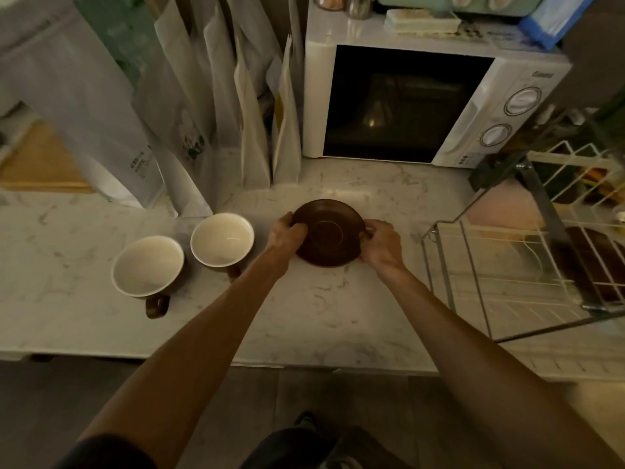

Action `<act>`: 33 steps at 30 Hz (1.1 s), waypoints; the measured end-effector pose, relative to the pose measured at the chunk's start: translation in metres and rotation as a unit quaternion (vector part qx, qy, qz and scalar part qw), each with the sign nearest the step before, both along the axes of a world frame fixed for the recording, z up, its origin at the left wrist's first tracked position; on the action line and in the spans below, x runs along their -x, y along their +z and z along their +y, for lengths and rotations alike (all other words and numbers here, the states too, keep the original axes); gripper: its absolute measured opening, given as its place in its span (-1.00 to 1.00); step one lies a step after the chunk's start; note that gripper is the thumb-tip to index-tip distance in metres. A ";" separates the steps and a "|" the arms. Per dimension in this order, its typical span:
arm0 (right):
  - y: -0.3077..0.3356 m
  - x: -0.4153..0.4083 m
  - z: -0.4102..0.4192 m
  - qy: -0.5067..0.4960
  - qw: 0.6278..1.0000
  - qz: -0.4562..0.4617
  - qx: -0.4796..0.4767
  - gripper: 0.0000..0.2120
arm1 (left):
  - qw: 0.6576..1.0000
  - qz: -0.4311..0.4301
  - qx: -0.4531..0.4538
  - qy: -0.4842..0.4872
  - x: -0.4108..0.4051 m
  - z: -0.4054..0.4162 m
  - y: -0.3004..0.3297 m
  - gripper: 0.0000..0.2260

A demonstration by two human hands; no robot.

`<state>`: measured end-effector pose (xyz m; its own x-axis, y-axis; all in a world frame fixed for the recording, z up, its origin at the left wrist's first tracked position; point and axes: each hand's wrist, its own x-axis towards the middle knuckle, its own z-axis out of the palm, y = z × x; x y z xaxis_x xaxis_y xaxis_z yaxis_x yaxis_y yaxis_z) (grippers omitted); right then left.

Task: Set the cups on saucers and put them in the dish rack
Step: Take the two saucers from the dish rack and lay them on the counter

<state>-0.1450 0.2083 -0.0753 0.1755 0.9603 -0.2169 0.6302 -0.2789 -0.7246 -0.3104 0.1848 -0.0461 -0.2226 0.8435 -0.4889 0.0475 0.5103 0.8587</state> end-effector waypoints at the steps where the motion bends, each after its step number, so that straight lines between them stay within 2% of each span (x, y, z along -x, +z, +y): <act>1: 0.001 0.000 0.001 -0.001 1.000 -0.001 0.001 -0.72 | 1.000 0.000 -0.001 0.001 0.000 0.001 -0.001 -0.56; 6: -0.001 -0.001 0.002 0.002 1.000 -0.011 0.005 -0.72 | 1.000 0.005 -0.004 0.003 0.001 0.005 -0.009 -0.61; 14: -0.002 0.001 0.003 -0.003 1.000 -0.015 0.014 -0.71 | 1.000 0.022 -0.002 -0.014 0.002 0.007 -0.013 -0.49; 18: 0.000 0.001 0.003 0.004 1.000 -0.026 0.014 -0.70 | 0.999 0.045 -0.004 -0.031 0.002 0.006 -0.014 -0.50; 22: 0.003 -0.001 -0.001 0.016 0.998 -0.054 0.020 -0.66 | 0.989 0.123 -0.002 -0.080 0.002 0.004 -0.015 -0.46; 25: 0.006 -0.002 -0.007 0.045 0.992 -0.118 0.012 -0.62 | 0.976 0.184 -0.009 -0.114 0.003 0.001 -0.015 -0.39; 27: 0.009 -0.003 -0.013 0.067 0.984 -0.167 0.005 -0.61 | 0.966 0.221 -0.016 -0.131 0.003 -0.005 -0.014 -0.43; 33: 0.021 -0.011 -0.035 0.144 0.952 -0.256 -0.081 -0.64 | 0.913 0.363 -0.047 -0.180 0.001 -0.030 -0.008 -0.48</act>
<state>-0.1345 0.1732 -0.0542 -0.0581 0.9981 -0.0181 0.9461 0.0493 -0.3201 -0.3111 0.1552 -0.0538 -0.1593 0.9566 -0.2439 0.7716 0.2748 0.5737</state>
